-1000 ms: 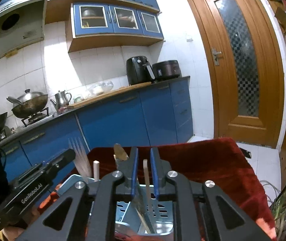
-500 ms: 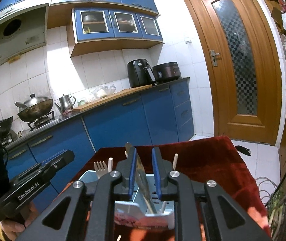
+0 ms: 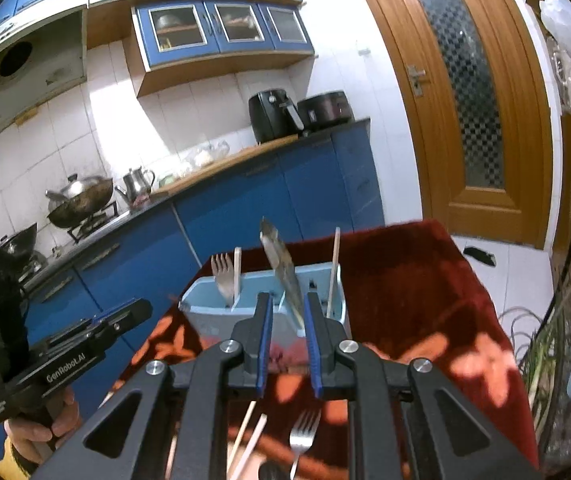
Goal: Organize utensils
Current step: 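Open both tools and withdraw them from the blue box, then grasp the wooden chopstick with the left tool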
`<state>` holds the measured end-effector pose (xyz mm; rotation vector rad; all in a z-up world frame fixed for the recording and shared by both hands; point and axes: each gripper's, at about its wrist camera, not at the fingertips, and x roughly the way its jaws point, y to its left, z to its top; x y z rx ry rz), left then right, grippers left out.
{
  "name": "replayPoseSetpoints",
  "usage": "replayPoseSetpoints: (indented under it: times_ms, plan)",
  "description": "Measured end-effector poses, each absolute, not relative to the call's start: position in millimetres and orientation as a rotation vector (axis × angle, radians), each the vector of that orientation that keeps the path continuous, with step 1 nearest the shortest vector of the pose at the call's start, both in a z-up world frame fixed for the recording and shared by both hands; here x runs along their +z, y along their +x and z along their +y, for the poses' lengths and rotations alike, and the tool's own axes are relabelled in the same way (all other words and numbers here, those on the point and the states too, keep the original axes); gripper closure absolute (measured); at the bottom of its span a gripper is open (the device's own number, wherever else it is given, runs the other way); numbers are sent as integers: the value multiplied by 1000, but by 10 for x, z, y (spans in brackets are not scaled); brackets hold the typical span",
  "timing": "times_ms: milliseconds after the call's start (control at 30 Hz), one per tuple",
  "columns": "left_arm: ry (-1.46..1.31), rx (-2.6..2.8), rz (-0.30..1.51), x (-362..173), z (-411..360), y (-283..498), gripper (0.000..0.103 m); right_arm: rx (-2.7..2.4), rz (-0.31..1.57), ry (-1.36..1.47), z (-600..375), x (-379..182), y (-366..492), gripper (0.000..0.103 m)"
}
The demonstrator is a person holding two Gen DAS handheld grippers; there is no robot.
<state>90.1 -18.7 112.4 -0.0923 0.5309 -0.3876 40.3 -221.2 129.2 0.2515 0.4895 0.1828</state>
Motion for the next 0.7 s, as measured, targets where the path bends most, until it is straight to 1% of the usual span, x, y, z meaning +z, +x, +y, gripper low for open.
replayPoseSetpoints:
  times_ms: [233, 333, 533, 700]
  plan:
    - [-45, -394, 651, 884, -267, 776, 87, 203, 541, 248, -2192, 1149, 118, 84]
    - [-26, -386, 690, 784, -323, 738, 87, 214, 564, 262, -2189, 1070, 48, 80]
    - [3, -388, 766, 582, -431, 677, 87, 196, 634, 271, -2203, 834, -97, 80]
    - [39, -384, 828, 417, -518, 673, 87, 171, 654, 287, -2285, 719, -212, 80]
